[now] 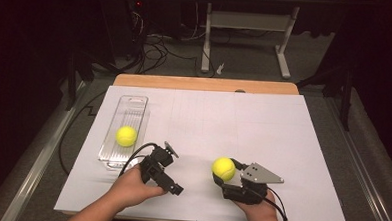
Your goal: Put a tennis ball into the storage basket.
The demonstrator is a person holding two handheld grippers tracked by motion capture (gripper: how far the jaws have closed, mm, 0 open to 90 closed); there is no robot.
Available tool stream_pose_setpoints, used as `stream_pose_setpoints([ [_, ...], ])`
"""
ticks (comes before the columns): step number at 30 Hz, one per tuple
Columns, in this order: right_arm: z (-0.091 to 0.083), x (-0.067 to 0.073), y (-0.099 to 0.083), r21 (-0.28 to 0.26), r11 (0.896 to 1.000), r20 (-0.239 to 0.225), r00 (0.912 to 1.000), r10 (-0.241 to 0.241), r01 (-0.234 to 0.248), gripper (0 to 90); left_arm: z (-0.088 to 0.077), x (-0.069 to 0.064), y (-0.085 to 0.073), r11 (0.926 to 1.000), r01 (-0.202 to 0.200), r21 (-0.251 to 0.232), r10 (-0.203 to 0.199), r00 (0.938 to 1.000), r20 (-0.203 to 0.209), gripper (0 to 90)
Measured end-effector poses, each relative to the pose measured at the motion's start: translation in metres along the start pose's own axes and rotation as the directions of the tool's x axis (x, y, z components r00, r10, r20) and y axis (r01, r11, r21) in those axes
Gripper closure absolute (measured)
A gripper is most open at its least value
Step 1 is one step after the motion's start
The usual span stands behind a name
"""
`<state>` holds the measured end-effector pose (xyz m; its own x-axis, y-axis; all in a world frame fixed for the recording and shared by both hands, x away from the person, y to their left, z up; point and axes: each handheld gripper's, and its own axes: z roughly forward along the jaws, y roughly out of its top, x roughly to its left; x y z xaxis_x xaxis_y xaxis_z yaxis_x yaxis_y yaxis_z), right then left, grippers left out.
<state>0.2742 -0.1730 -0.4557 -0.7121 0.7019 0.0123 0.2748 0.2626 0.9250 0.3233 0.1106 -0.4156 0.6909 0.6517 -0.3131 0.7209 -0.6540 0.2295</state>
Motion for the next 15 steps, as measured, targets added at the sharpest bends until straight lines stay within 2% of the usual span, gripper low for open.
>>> stream_pose_setpoints([
  [3, 0.001, 0.0, 0.0, 0.002, 1.0, -0.001, 1.0, -0.004, 0.004, 27.5, -0.002, 0.0, 0.003, 0.9999, 0.0, 0.015, 0.0, 0.9999, -0.011, 0.7],
  [5, 0.002, 0.0, 0.0, 0.003, 1.0, -0.002, 1.0, -0.005, 0.005, 27.5, -0.002, 0.0, 0.005, 0.9997, 0.005, 0.023, -0.005, 1.0, 0.0, 0.7],
  [15, 0.002, 0.002, 0.0, 0.003, 1.0, -0.006, 1.0, -0.001, 0.001, 27.5, -0.011, 0.006, 0.012, 0.9977, 0.032, 0.059, -0.032, 0.9995, 0.0, 0.7],
])
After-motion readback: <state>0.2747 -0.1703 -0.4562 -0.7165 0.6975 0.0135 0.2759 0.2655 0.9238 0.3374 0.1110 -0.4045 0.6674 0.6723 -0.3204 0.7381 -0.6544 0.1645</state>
